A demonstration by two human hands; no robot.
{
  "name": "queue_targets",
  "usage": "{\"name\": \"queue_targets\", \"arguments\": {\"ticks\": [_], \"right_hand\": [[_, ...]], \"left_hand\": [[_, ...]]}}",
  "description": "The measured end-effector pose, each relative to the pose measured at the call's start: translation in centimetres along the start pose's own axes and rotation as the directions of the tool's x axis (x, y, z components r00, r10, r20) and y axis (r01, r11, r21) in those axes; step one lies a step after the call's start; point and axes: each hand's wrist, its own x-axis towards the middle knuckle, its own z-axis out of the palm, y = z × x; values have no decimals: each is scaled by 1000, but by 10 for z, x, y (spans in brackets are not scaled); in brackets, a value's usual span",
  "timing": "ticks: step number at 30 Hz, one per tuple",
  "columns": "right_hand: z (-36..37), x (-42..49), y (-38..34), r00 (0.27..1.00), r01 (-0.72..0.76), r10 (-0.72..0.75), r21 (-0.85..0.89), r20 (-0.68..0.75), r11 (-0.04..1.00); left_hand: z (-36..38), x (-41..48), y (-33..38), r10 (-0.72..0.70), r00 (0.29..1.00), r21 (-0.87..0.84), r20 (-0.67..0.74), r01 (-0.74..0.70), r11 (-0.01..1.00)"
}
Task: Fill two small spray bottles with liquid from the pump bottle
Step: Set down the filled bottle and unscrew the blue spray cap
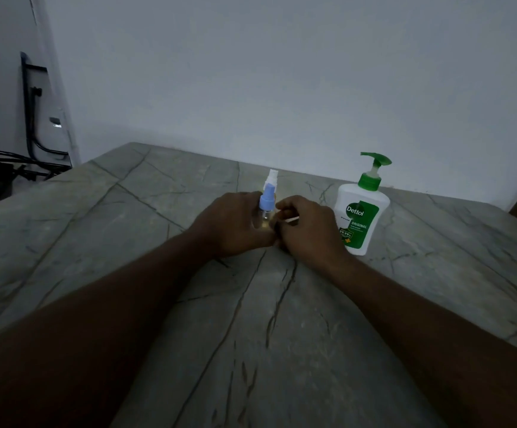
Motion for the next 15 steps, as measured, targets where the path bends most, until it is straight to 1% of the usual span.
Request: {"name": "queue_targets", "arguments": {"ticks": [3, 7, 11, 13, 15], "right_hand": [[-15, -18, 4, 998, 63, -63, -29, -3, 998], [-33, -28, 13, 993, 111, -112, -17, -24, 994], [-40, -31, 13, 990, 115, -106, 101, -89, 988], [-38, -31, 11, 986, 108, -91, 120, -136, 987], [-33, -31, 10, 977, 85, -63, 103, -202, 991]], "left_hand": [[8, 0, 10, 54, 999, 6, -1, -54, 999], [18, 1, 25, 68, 998, -15, 12, -67, 998], [22, 1, 36, 38, 999, -45, 35, -36, 998], [24, 1, 38, 37, 999, -52, 36, -35, 998], [27, 1, 41, 39, 999, -74, 33, -36, 997]]}}
